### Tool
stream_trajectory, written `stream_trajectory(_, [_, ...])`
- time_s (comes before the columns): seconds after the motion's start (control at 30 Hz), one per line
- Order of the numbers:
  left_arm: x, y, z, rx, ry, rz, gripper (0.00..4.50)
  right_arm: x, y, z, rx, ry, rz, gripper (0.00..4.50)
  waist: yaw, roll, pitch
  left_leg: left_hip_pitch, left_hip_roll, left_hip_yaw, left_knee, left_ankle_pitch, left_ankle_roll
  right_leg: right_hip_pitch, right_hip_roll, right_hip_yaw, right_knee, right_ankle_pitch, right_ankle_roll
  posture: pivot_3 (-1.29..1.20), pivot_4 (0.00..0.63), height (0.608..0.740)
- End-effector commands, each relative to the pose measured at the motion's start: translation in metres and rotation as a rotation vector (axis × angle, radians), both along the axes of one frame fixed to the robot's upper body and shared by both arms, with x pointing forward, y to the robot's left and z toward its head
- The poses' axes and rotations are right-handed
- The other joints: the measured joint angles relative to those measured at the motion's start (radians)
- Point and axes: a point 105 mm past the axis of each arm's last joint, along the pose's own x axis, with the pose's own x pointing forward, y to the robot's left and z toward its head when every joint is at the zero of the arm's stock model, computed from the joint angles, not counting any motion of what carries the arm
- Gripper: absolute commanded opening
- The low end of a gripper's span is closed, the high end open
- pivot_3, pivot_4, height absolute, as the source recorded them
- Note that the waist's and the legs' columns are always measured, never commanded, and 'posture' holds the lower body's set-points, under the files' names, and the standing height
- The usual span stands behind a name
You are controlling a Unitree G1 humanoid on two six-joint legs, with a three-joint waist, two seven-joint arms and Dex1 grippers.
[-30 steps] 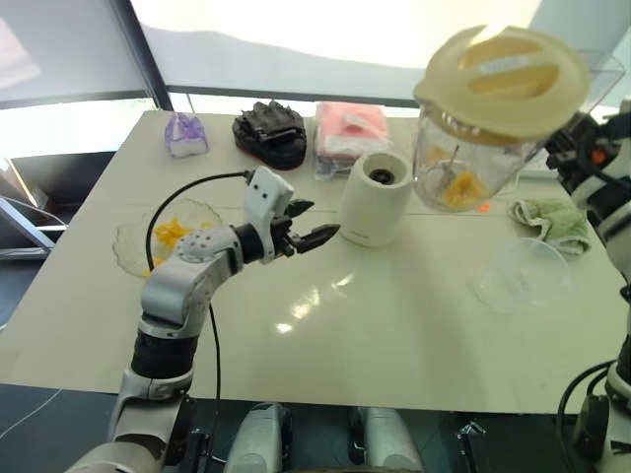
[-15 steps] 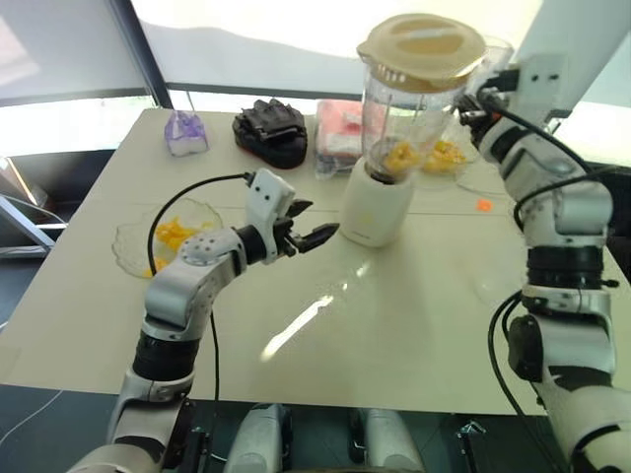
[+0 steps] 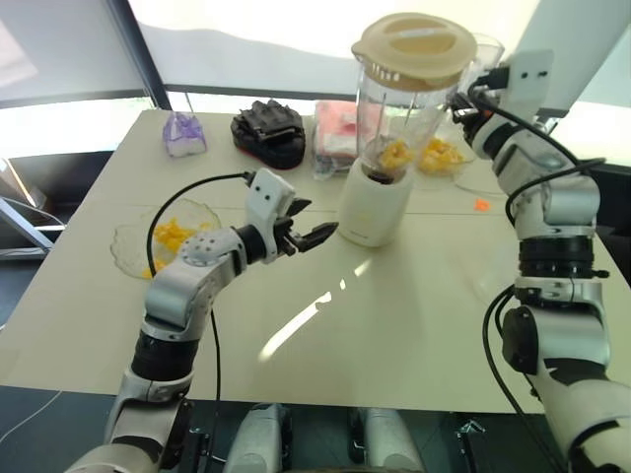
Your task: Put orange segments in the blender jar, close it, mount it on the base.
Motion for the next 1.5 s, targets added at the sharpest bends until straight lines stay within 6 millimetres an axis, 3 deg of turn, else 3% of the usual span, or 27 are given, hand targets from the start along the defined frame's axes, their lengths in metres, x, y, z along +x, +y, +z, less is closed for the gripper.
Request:
stream_trajectory(0.03, [-0.001, -0.002, 0.009, -0.010, -0.045, -0.011, 3.69, -0.012, 0.005, 0.011, -0.022, -0.024, 0.034, 0.82, 0.001, 0.000, 0.000, 0.000, 0.000, 0.000, 0.000, 0.000, 0.000, 0.000, 0.000, 0.000, 0.000, 0.000, 0.000, 0.00, 0.150, 0.740])
stream_trajectory(0.37, [0.002, -0.005, 0.009, -0.020, -0.052, -0.004, 3.69, 0.005, 0.003, -0.018, -0.007, 0.086, 0.001, 0.82, 0.002, 0.000, 0.000, 0.000, -0.001, 0.000, 0.000, 0.000, 0.000, 0.000, 0.000, 0.000, -0.001, 0.000, 0.000, 0.00, 0.150, 0.740])
stream_trajectory(0.53, [0.002, -0.007, 0.009, -0.030, -0.050, 0.004, 3.69, 0.015, -0.009, -0.035, 0.013, 0.174, -0.047, 0.82, 0.001, 0.000, 0.000, 0.001, -0.001, 0.000, 0.000, 0.000, 0.000, 0.001, 0.000, 0.000, 0.000, 0.000, 0.000, 0.00, 0.150, 0.740])
stream_trajectory(0.83, [0.002, -0.008, 0.008, -0.033, -0.057, 0.010, 3.69, 0.010, 0.001, -0.035, -0.075, 0.187, -0.057, 0.82, 0.000, 0.000, 0.000, 0.002, 0.000, 0.000, 0.000, 0.000, 0.000, 0.002, 0.000, 0.000, 0.000, 0.000, 0.000, 0.00, 0.150, 0.740])
stream_trajectory(1.1, [0.003, -0.009, 0.008, -0.032, -0.066, 0.009, 3.69, 0.001, 0.007, -0.045, -0.052, 0.210, -0.042, 0.82, 0.001, 0.000, 0.000, 0.002, 0.000, 0.000, 0.000, 0.000, 0.000, 0.002, 0.000, 0.000, 0.000, 0.000, 0.000, 0.00, 0.150, 0.740])
stream_trajectory(1.43, [0.004, -0.011, 0.008, -0.039, -0.069, 0.001, 3.69, 0.002, 0.000, -0.055, -0.021, 0.244, -0.054, 0.82, 0.001, 0.000, -0.001, 0.003, 0.000, 0.000, 0.000, 0.000, 0.000, 0.003, 0.000, 0.000, 0.000, 0.000, 0.000, 0.00, 0.150, 0.740])
stream_trajectory(1.5, [0.004, -0.011, 0.008, -0.040, -0.068, 0.003, 3.73, 0.003, -0.001, -0.054, -0.021, 0.240, -0.053, 1.90, 0.001, 0.000, -0.001, 0.003, 0.000, 0.000, 0.000, 0.000, 0.000, 0.003, 0.000, 0.000, -0.001, 0.000, 0.000, 0.00, 0.150, 0.740])
